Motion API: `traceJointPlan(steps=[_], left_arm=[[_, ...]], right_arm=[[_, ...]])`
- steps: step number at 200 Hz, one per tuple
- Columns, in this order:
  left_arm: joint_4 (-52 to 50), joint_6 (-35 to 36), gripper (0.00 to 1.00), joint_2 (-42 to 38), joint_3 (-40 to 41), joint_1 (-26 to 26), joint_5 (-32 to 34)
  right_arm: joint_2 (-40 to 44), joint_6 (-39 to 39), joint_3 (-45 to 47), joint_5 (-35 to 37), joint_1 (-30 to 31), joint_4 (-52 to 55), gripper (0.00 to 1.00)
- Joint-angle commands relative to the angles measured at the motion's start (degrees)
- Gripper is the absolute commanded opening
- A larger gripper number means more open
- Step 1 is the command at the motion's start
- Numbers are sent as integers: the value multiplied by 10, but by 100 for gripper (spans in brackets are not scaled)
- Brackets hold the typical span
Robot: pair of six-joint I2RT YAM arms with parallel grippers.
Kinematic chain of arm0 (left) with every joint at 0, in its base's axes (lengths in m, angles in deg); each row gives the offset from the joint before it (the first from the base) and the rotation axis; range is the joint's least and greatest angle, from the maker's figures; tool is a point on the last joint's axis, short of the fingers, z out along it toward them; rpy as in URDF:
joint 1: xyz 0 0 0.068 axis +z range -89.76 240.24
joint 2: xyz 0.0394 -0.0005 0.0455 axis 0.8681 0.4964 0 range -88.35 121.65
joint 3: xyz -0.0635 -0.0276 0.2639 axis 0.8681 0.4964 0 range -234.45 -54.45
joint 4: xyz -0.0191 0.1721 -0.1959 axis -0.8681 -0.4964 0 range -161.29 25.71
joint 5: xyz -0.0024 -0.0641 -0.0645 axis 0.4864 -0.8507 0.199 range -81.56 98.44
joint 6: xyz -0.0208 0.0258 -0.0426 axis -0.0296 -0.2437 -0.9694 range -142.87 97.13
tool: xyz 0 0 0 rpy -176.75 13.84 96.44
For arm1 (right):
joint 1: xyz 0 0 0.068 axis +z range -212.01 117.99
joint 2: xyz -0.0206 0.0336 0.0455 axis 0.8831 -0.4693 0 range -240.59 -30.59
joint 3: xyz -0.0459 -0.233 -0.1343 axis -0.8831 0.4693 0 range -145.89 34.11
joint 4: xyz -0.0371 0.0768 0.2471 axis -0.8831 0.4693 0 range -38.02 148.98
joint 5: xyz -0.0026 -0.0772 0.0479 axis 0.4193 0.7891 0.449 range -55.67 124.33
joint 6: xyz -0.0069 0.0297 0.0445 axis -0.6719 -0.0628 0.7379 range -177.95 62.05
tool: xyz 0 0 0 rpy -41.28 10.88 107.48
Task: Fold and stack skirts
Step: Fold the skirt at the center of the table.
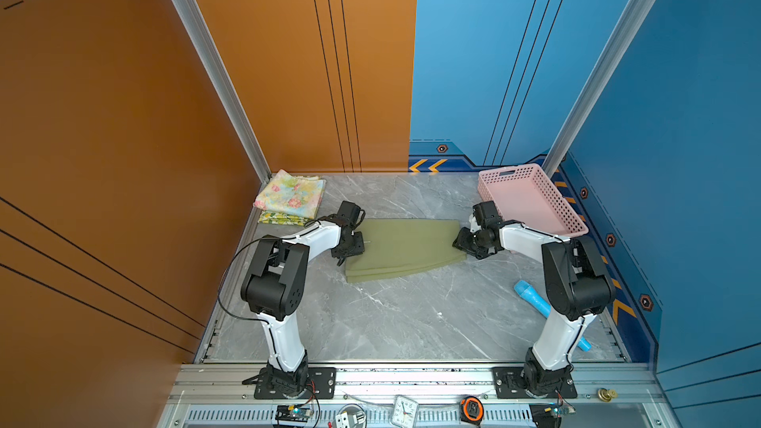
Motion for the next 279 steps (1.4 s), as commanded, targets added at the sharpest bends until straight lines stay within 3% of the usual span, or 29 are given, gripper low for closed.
traceJointPlan(steps=[1, 24, 35, 96, 135, 161, 189, 211, 220, 229, 249, 261, 279], left_arm=[[-30, 3, 22, 20, -2, 4, 4], [-29, 1, 4, 22, 2, 0, 7], [-29, 0, 0, 23, 6, -3, 9], [-7, -14, 0, 27, 34, -21, 12], [13, -25, 0, 30, 50, -34, 7], [28, -32, 0, 31, 58, -42, 2], [40, -40, 0, 29, 66, -50, -2], [48, -46, 0, 19, 76, -55, -5], [51, -48, 0, 15, 76, -55, -6], [55, -50, 0, 11, 95, -57, -8], [63, -53, 0, 0, 110, -57, -9], [69, -56, 0, -5, 119, -58, -11], [78, -60, 0, -8, 128, -60, -14]], right_arm=[[-14, -10, -4, -10, 5, 20, 25], [-8, -12, -14, -9, 5, 20, 7], [-4, -12, -23, -6, 5, 20, 0], [45, -49, -82, 86, 44, 92, 0], [73, -85, -142, 177, 117, 154, 0], [56, -119, -212, 236, 198, 189, 0], [2, -127, -285, 227, 266, 197, 0], [-58, -121, -351, 155, 319, 197, 0], [-74, -114, -376, 113, 323, 196, 11], [-84, -102, -398, 70, 322, 192, 38], [-63, -65, -385, 17, 298, 140, 77], [-42, -33, -360, -3, 274, 98, 88], [-12, 4, -322, -10, 233, 60, 91]])
